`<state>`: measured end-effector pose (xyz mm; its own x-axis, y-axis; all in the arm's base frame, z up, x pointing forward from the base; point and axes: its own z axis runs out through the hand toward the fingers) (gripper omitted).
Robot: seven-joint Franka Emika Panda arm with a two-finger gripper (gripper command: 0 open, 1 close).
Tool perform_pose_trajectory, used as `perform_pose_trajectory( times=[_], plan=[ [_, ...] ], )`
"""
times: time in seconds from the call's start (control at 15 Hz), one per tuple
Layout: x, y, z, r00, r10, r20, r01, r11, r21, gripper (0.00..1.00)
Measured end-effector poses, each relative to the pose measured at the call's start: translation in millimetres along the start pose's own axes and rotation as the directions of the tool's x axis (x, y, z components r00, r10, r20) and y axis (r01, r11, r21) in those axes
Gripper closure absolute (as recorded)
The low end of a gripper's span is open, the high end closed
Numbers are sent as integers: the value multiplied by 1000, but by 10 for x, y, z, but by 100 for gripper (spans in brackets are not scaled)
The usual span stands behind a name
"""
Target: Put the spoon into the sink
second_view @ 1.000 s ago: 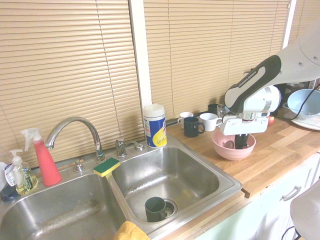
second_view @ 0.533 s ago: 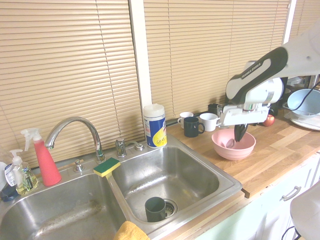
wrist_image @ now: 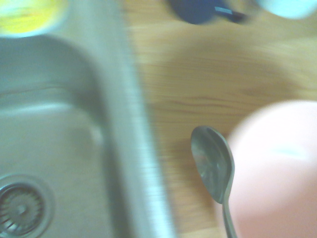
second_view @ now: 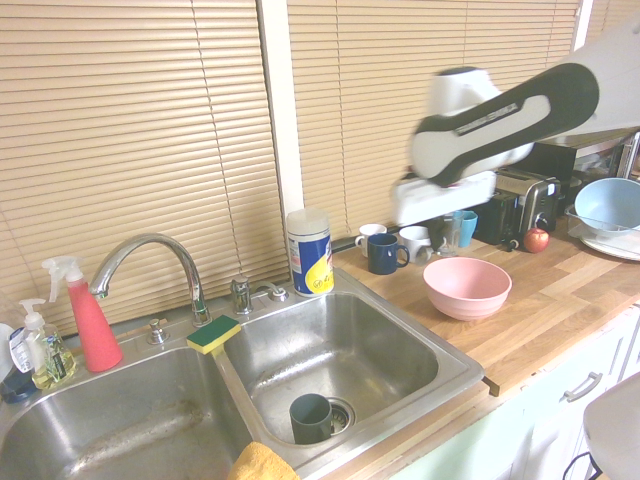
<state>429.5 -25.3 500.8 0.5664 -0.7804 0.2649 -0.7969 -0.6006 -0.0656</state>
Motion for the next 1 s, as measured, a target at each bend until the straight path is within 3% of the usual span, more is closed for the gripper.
perform_pose_trajectory(
  times=[0.2,0.33,0.73,0.93,1.0],
  plan=[
    [-860,-671,10,991,-116,-66,112,992,-60,100],
    [-1225,-954,372,983,-175,-64,166,977,-131,100],
    [-1346,-1222,1952,973,-220,71,231,921,-313,100],
    [-1451,-1151,2457,968,-218,123,249,892,-377,100],
    [-1461,-1127,2544,967,-217,130,251,886,-390,0]
  ],
)
